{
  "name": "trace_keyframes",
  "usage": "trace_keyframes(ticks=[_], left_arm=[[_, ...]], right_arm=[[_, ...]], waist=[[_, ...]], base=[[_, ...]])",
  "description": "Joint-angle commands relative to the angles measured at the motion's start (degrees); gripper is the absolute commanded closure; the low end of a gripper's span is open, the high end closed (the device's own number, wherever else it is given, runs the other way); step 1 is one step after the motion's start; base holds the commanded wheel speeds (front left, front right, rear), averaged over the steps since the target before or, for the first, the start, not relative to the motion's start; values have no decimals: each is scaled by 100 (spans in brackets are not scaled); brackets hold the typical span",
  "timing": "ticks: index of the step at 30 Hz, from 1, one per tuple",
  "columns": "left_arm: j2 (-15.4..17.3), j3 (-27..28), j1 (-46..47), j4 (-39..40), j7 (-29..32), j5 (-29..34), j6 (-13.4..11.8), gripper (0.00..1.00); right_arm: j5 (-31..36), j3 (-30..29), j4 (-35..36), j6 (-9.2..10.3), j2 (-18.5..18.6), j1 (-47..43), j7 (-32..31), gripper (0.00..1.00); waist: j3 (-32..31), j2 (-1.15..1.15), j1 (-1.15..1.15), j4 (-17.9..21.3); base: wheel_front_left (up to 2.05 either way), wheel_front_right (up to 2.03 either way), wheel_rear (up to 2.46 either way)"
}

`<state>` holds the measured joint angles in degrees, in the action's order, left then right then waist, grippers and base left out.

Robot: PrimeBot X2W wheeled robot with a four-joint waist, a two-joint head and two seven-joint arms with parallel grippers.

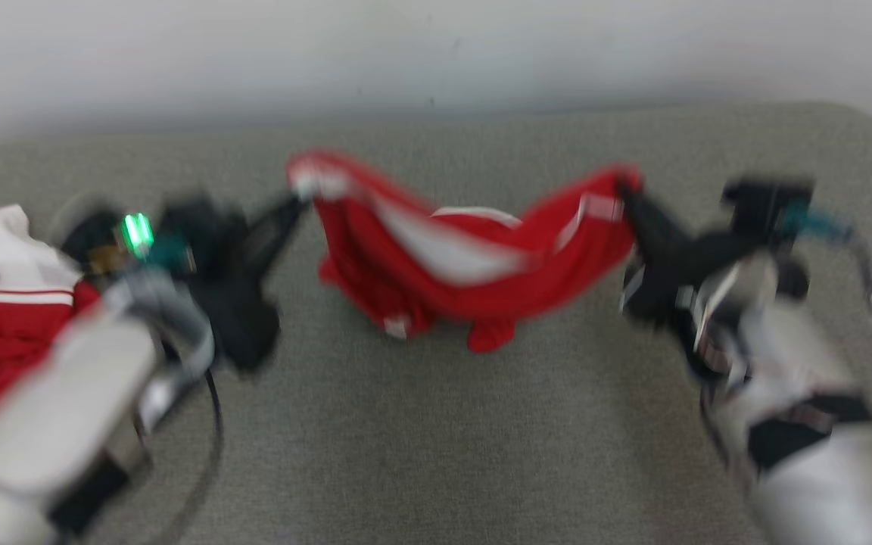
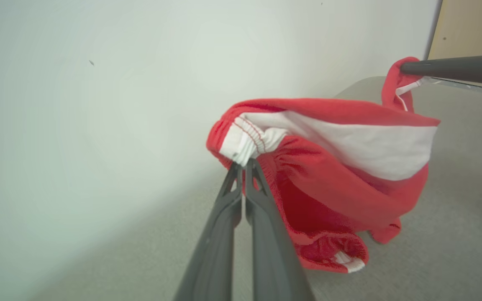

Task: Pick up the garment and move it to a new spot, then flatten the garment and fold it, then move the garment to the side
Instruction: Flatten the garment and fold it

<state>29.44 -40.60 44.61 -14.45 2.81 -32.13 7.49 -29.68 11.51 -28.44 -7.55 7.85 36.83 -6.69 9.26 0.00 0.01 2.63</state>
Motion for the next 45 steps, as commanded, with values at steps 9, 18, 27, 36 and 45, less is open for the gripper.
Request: trace_keyframes(ticks=[9,18,27,36,45], left_arm=[[-5,-816,3980,-1097,653,-1227,-15,100],[-552,-1538,6738,-2597,4,-1261,-15,100],[-922,-1993,7235,-3286,-1282,-1625,-15,100],[-503,-2354,5771,-2879,-1739,-2209,-15,100],[169,-1832,3225,-1101,-1802,-2471,-806,100]], right_arm=[[-414,-383,-1861,13,147,3899,-330,100],[-70,-632,-3186,13,176,6488,292,100],[19,-202,-3445,13,351,7074,1061,100],[-874,1070,-2539,13,544,5284,1388,100],[-2110,2014,-1053,13,1215,2762,1461,100]], waist=[[1839,0,-1,258],[2413,0,-1,378],[2717,0,-1,133],[2170,0,-1,132],[1362,0,-1,286]], base=[[0,0,0],[0,0,0],[0,0,0],[0,0,0],[0,0,0]])
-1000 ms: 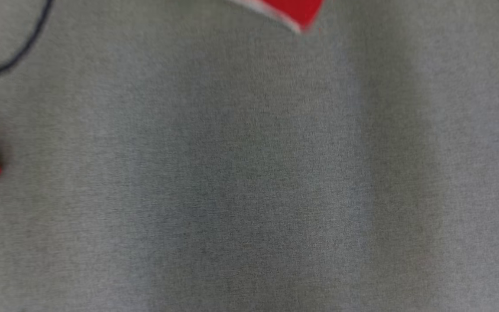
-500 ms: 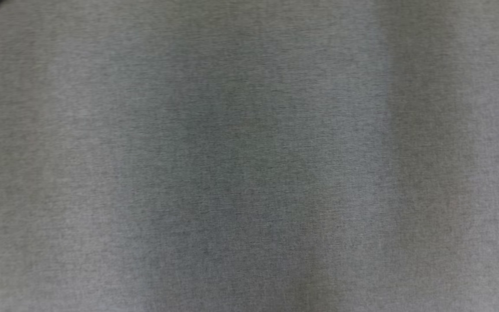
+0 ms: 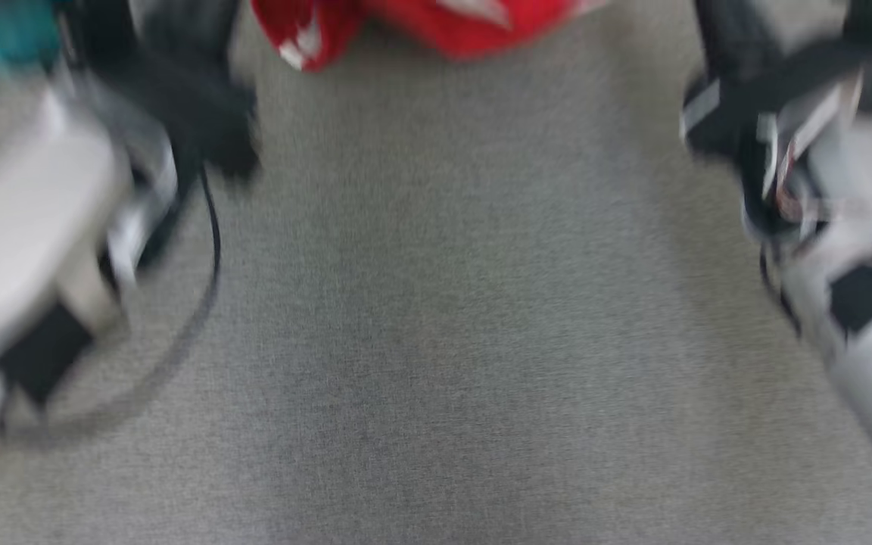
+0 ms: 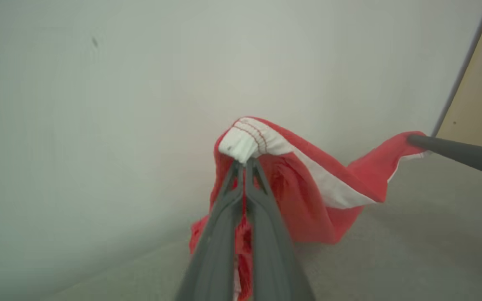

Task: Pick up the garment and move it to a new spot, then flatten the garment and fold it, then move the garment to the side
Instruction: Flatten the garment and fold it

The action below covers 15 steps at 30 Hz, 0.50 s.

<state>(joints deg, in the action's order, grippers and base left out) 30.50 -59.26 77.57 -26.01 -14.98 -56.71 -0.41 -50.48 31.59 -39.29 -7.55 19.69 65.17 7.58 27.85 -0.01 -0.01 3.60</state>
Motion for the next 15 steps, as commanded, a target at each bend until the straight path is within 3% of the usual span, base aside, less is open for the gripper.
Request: trace_keyframes(ticks=[1,7,10,15], left_arm=[[144,40,-470,327,-19,3,-156,100],[545,265,-2619,2015,-22,-9,-1097,100],[547,558,-3590,2653,-22,-53,-1431,100],[397,783,-4954,3037,-23,72,-1585,100]], right_arm=[[-142,42,183,13,110,-353,81,100],[-568,149,984,13,500,-2034,256,100],[-662,73,1223,13,596,-2797,263,100],[-686,-282,1507,13,573,-3927,293,100]], waist=[[-592,1,1,177],[-1014,1,1,114],[-1172,1,1,78],[-1459,1,1,8]], base=[[0,0,0],[0,0,0],[0,0,0],[0,0,0]])
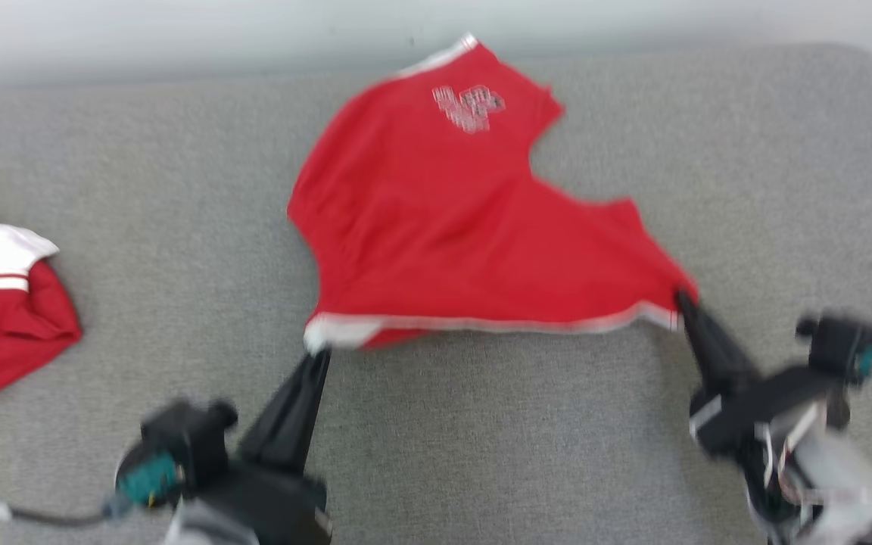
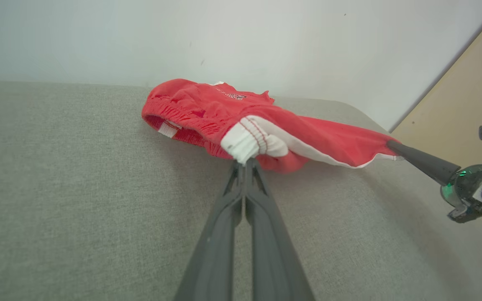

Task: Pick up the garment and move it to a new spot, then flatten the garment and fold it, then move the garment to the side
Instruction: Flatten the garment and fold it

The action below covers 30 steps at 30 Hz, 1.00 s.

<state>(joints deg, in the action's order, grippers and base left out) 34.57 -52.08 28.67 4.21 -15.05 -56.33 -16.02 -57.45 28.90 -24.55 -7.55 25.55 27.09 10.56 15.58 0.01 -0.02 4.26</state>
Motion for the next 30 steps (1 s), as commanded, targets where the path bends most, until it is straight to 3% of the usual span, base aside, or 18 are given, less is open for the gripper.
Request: trace_keyframes(ticks=[1,4,10,17,21,30], left_arm=[[-38,114,-308,-11,-16,104,-72,100],[-182,229,-1033,-41,-16,213,-146,100],[-67,152,-1872,-415,-16,561,-308,100],[-230,-91,-1943,-857,2,687,-161,100],[-319,57,-1829,-823,-7,721,-63,100],[-258,480,-1314,-572,-3,988,189,100]], right_arm=[[47,-79,90,13,-30,-349,-29,100],[183,-296,302,13,-130,-998,-133,100],[713,-868,796,13,-412,-2208,-568,100],[1580,-1857,1444,13,-1087,-3164,-1279,100],[1751,-2217,1826,13,-1355,-3137,-1619,100],[1913,-2408,1875,13,-1261,-1842,-2163,100]], waist=[[-306,-1,2,-80],[-486,-1,2,-110],[-734,-1,2,-194],[-735,-1,2,-232],[-696,-1,2,-196],[-558,-1,2,-216]], base=[[0,0,0],[0,0,0],[0,0,0],[0,0,0],[0,0,0],[0,0,0]])
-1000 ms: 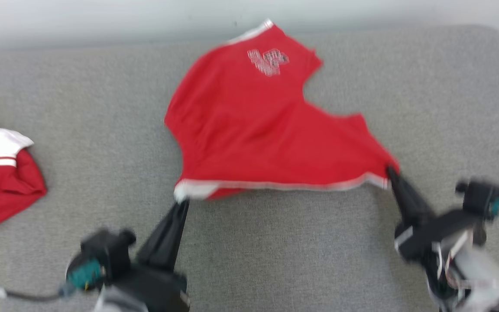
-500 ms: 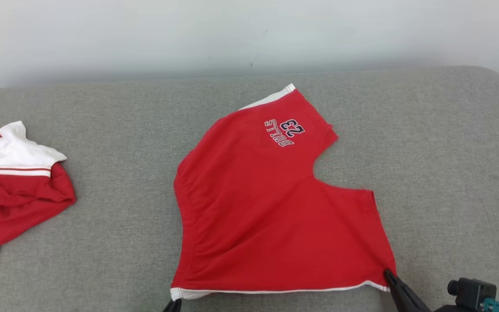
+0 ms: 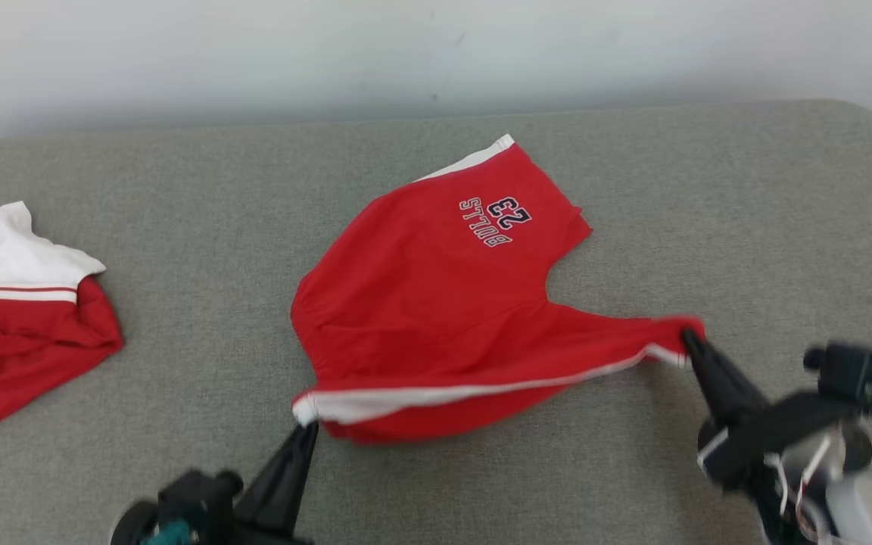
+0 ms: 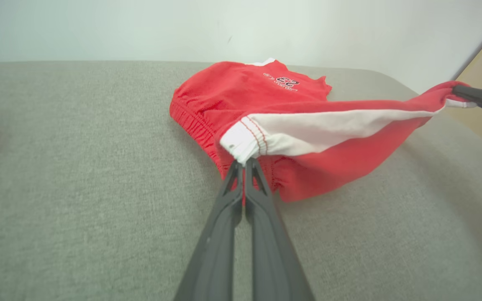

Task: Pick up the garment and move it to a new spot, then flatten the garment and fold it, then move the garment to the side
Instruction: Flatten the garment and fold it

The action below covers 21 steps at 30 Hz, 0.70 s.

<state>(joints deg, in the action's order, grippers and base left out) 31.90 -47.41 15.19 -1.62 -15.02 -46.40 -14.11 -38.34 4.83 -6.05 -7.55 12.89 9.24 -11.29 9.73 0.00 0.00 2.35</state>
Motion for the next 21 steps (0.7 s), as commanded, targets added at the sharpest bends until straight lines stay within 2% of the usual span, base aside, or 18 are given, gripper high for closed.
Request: trace_keyframes(ticks=[1,5,7,14,21], left_arm=[[4,39,156,25,13,10,39,100],[-49,198,745,-54,109,-38,250,100],[-56,266,1085,-246,156,-33,402,100],[-422,335,2126,-1058,304,-136,908,100],[-795,331,2769,-1831,250,-109,1249,100]], right_arm=[[8,-7,-49,13,59,193,-26,100],[92,94,-601,13,213,1276,-201,100],[-3,156,-987,13,172,1852,-261,100],[88,461,-2672,13,156,3770,-255,100],[294,828,-4219,13,69,5170,40,100]], waist=[[64,0,0,-65],[283,0,0,-232],[422,0,0,-309],[894,0,0,-588],[1307,0,0,-870]], base=[[0,0,0],[0,0,0],[0,0,0],[0,0,0],[0,0,0]])
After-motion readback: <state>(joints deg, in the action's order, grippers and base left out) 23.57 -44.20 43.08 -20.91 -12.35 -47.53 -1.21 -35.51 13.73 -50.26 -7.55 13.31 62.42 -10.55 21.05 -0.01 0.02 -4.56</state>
